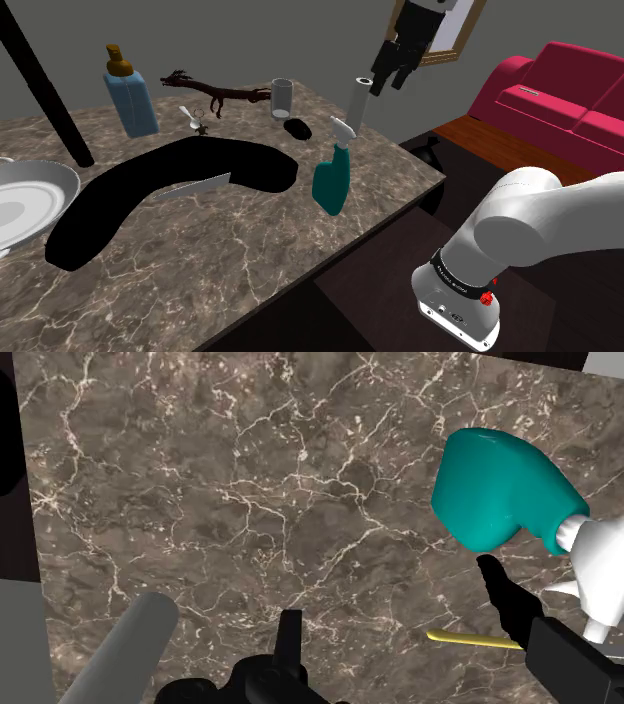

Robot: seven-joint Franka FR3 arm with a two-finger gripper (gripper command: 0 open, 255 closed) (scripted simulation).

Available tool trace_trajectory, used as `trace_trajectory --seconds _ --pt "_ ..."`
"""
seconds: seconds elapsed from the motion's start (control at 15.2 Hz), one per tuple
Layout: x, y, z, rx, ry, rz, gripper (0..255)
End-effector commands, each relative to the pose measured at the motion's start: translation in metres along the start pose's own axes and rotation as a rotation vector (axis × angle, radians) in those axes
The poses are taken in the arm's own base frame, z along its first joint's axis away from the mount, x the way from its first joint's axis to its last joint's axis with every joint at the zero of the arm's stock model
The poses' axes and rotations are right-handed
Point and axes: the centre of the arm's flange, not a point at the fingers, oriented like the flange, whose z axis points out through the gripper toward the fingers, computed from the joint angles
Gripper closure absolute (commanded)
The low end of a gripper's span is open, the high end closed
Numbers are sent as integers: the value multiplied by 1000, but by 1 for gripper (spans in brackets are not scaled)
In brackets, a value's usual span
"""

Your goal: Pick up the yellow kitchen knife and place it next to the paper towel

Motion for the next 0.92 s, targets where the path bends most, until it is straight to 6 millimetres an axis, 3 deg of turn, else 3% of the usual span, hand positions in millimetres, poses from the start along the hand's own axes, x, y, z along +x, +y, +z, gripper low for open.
trace_trajectory --seconds 0.0,0.4,0.86 --pt "0 0 0 0 0 0 0" --pt "64 -1 53 25 -29 -319 0" --pt "131 -29 117 54 -63 -692 0"
